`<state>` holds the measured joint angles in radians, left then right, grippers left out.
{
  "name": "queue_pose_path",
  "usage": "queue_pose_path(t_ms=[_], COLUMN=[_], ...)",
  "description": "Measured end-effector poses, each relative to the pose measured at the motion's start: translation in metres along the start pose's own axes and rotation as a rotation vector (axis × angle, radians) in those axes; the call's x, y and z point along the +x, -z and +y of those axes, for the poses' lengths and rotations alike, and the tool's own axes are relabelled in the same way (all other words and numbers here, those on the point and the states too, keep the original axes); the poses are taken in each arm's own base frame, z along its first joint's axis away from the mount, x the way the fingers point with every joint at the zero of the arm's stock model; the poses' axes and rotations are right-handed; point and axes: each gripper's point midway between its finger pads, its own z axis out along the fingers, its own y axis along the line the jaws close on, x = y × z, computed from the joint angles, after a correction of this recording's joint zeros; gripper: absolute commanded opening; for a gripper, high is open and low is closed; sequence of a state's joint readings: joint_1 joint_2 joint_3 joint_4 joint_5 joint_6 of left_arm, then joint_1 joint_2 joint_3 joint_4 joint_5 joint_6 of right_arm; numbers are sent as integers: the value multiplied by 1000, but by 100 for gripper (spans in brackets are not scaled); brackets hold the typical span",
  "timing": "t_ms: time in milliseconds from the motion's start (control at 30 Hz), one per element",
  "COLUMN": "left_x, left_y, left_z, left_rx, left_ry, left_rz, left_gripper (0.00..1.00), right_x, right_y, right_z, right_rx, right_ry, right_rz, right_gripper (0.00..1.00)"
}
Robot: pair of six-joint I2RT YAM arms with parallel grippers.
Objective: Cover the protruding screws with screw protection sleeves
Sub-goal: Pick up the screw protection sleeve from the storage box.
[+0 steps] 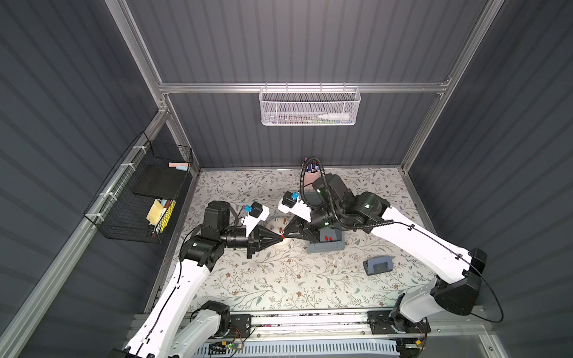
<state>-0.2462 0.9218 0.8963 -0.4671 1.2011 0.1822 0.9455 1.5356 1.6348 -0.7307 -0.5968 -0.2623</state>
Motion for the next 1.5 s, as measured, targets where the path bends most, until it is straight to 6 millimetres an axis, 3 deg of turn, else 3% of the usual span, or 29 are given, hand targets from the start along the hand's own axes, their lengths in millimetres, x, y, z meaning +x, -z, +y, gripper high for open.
queue_pose_path(t_ms=[300, 500, 1000, 1500], left_x=[-1, -1, -1, 0], left_y=[0, 0, -1, -2], left_z=[0, 1, 4, 5], left_rx=[3, 6, 9, 17], left_ry=[9, 18, 28, 37], left_rz=[-3, -3, -5, -3], left_gripper=[0, 0, 0, 0], right_x=[3, 4, 3, 1], right_y=[-6, -6, -6, -5], right_z=[-1, -3, -9, -11], right_rx=[-5, 6, 38, 56], right_ry=[-6, -6, -2, 7], right_rz=[14, 16, 17, 7], right_gripper=[17, 23, 25, 19])
